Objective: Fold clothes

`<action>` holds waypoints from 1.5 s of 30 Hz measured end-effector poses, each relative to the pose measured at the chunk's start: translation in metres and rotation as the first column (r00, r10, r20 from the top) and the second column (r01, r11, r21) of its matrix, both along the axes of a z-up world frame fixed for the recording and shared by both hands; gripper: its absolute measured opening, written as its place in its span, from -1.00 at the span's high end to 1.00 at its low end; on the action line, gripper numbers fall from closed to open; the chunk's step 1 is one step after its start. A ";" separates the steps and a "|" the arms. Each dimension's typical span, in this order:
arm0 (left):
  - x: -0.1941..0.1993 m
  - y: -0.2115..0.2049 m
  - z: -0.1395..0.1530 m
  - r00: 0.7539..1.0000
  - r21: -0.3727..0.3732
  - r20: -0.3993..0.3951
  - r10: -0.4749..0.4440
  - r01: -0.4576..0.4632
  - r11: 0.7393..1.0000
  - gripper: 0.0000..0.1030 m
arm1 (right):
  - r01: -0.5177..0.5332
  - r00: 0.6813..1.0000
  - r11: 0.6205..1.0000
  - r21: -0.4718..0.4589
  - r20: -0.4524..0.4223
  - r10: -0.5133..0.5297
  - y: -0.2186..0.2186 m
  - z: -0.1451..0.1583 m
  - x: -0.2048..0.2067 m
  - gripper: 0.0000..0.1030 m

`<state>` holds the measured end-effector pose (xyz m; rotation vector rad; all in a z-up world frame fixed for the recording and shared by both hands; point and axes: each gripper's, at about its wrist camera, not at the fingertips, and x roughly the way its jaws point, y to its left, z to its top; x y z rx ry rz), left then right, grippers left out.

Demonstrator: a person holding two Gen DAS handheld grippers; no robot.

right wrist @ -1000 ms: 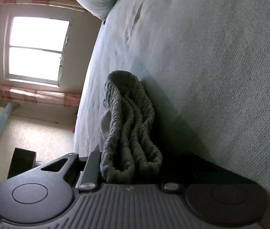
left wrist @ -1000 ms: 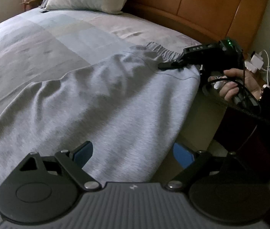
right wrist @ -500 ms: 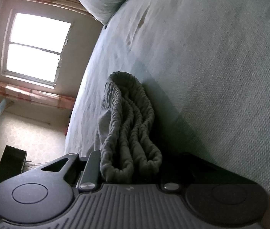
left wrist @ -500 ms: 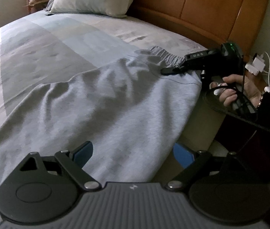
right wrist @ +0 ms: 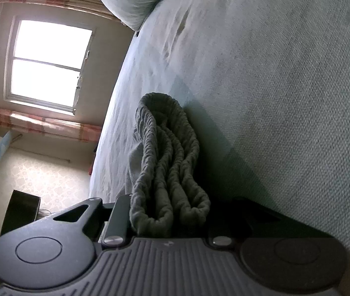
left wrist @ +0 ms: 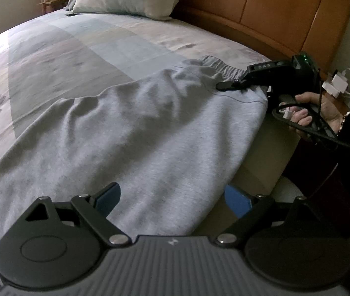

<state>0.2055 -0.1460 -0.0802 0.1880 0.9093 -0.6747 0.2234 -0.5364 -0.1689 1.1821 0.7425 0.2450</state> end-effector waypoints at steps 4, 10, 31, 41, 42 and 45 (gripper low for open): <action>0.000 -0.001 0.000 1.000 -0.007 -0.001 -0.010 0.010 1.000 -0.78 | -0.002 1.000 1.000 0.004 -0.003 0.002 0.000 0.000 0.005 0.63; 0.000 -0.004 0.000 1.000 0.000 0.003 -0.012 0.012 1.000 -0.78 | -0.009 0.999 1.000 0.014 0.033 0.008 -0.002 -0.003 0.000 0.63; 0.005 0.000 -0.003 1.000 -0.017 -0.023 -0.002 0.002 1.000 -0.78 | -0.020 0.998 0.999 0.039 0.055 0.018 -0.004 -0.009 0.002 0.61; 0.007 0.001 0.001 1.000 -0.017 -0.025 -0.004 0.004 1.000 -0.78 | -0.011 0.999 1.000 0.017 0.052 0.011 -0.002 -0.009 0.002 0.62; 0.007 0.001 0.001 1.000 -0.016 -0.023 -0.005 0.005 1.000 -0.78 | -0.010 0.998 1.000 0.013 0.055 0.009 -0.002 -0.009 0.002 0.62; 0.006 0.001 0.003 1.000 -0.009 -0.016 -0.007 0.007 1.000 -0.78 | -0.004 0.998 1.000 0.001 0.057 0.004 0.001 -0.008 0.001 0.61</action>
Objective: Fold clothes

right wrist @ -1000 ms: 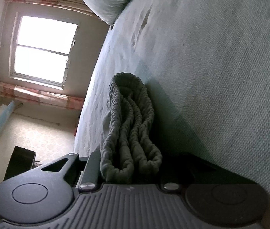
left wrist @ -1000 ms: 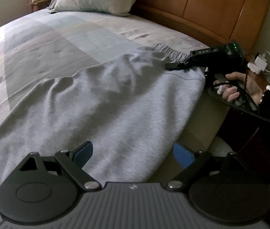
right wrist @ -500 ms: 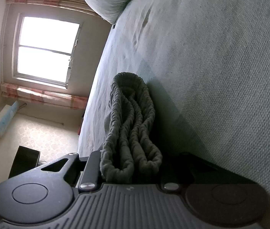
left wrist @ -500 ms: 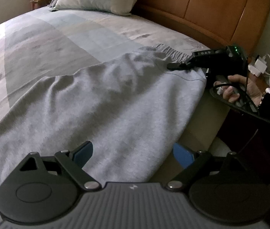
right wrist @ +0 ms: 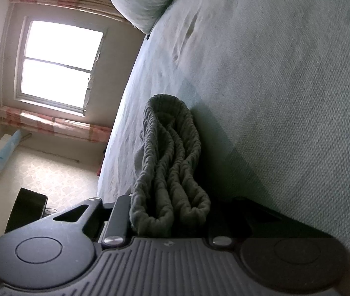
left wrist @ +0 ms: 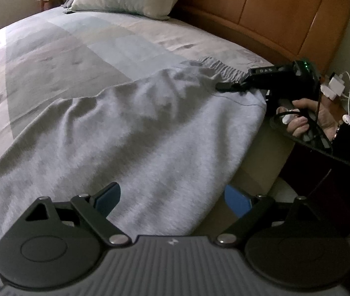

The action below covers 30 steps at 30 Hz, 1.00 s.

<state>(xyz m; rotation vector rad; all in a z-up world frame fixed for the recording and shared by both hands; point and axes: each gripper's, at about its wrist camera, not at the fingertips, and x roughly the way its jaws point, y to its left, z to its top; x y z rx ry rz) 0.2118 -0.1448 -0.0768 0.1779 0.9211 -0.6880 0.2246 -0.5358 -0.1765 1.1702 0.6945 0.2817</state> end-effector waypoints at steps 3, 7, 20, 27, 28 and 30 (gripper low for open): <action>-0.001 0.002 0.005 1.000 0.017 0.017 0.001 -0.001 1.000 -0.78 | 0.005 1.000 1.000 -0.008 -0.016 -0.006 0.001 0.002 0.001 0.61; -0.004 0.012 0.013 0.999 0.052 0.047 0.013 -0.016 0.998 -0.78 | 0.024 0.999 0.999 -0.031 -0.047 -0.025 0.005 0.009 0.002 0.57; -0.029 0.073 0.022 0.992 0.260 0.122 0.017 -0.049 0.964 -0.78 | 0.065 0.993 0.977 -0.202 -0.086 -0.084 0.038 0.059 -0.015 0.55; -0.048 0.113 0.019 0.989 0.263 0.136 0.052 -0.087 0.961 -0.78 | 0.039 0.996 0.925 -0.379 -0.055 -0.064 0.088 0.110 -0.017 0.54; -0.051 0.118 0.018 0.989 0.262 0.140 0.054 -0.090 0.961 -0.78 | 0.034 0.997 0.915 -0.401 -0.050 -0.059 0.096 0.117 -0.016 0.54; -0.058 0.130 0.017 0.988 0.259 0.145 0.059 -0.096 0.961 -0.78 | 0.024 0.998 0.897 -0.442 -0.042 -0.047 0.114 0.130 -0.016 0.54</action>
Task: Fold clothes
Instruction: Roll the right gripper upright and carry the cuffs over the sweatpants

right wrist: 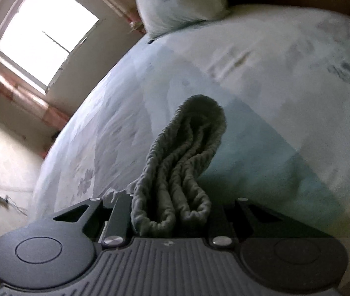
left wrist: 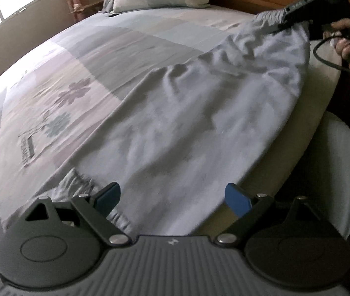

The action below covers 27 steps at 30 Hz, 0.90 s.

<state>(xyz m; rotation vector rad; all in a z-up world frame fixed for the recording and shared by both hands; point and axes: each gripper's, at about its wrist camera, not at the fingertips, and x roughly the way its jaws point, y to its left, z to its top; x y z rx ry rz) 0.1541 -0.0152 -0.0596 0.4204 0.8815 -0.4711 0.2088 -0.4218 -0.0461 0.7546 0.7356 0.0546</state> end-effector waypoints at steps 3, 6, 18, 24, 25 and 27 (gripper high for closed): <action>-0.008 0.017 -0.001 1.000 -0.008 0.009 0.011 -0.011 1.000 -0.78 | -0.024 1.000 0.998 -0.058 0.009 0.025 0.026 0.016 0.002 0.54; -0.016 0.035 0.000 0.999 -0.017 0.020 0.028 -0.028 0.999 -0.78 | -0.054 0.998 0.990 -0.132 0.018 0.057 0.052 0.032 0.002 0.54; -0.047 0.095 0.005 0.992 -0.057 0.069 0.103 -0.099 0.993 -0.78 | -0.256 0.960 0.916 -0.308 0.030 0.279 0.184 0.077 0.024 0.53; -0.060 0.121 0.008 0.989 -0.070 0.070 0.126 -0.122 0.990 -0.78 | -0.338 0.931 0.865 -0.371 0.002 0.364 0.249 0.081 0.031 0.52; -0.063 0.126 0.009 0.989 -0.073 0.072 0.129 -0.124 0.990 -0.78 | -0.352 0.926 0.858 -0.374 -0.001 0.379 0.260 0.081 0.031 0.52; -0.068 0.135 0.011 0.988 -0.083 0.076 0.136 -0.129 0.988 -0.78 | -0.377 0.914 0.841 -0.387 -0.009 0.405 0.279 0.081 0.027 0.52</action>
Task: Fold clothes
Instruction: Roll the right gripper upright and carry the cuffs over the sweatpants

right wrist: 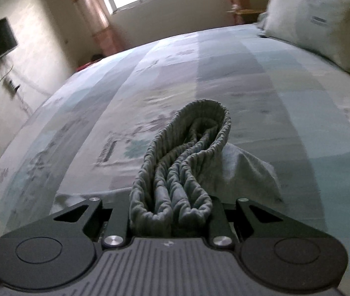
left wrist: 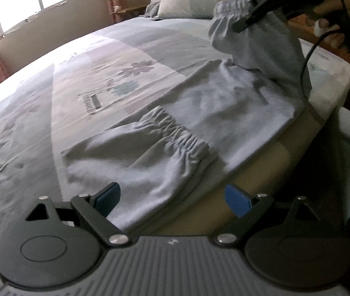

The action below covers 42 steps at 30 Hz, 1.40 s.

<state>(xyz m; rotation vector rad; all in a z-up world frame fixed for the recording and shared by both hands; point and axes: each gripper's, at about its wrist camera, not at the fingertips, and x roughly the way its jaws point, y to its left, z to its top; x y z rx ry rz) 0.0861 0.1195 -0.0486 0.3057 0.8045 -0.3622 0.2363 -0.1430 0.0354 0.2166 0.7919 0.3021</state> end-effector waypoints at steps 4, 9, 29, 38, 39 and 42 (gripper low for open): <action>-0.007 0.015 0.002 1.000 -0.027 0.009 0.022 -0.021 0.999 -0.78 | -0.045 0.999 0.998 -0.054 0.009 0.046 0.034 0.002 -0.004 0.52; -0.012 0.028 0.000 0.998 -0.050 0.013 0.055 -0.054 0.997 -0.78 | -0.094 0.995 0.991 -0.092 0.014 0.095 0.066 0.006 -0.006 0.52; -0.037 0.070 -0.013 0.978 -0.038 -0.032 0.205 -0.206 0.978 -0.78 | -0.243 0.953 0.888 -0.390 0.075 0.294 0.201 -0.015 -0.023 0.52; -0.053 0.089 -0.019 0.953 -0.060 -0.073 0.295 -0.299 0.952 -0.78 | -0.296 0.926 0.809 -0.507 0.055 0.373 0.237 -0.045 -0.037 0.52; -0.054 0.090 -0.020 0.951 -0.061 -0.075 0.301 -0.306 0.950 -0.78 | -0.299 0.923 0.800 -0.520 0.056 0.381 0.241 -0.047 -0.038 0.52; -0.056 0.092 -0.021 0.944 -0.065 -0.081 0.321 -0.326 0.943 -0.78 | -0.309 0.913 0.776 -0.550 0.057 0.403 0.248 -0.051 -0.041 0.52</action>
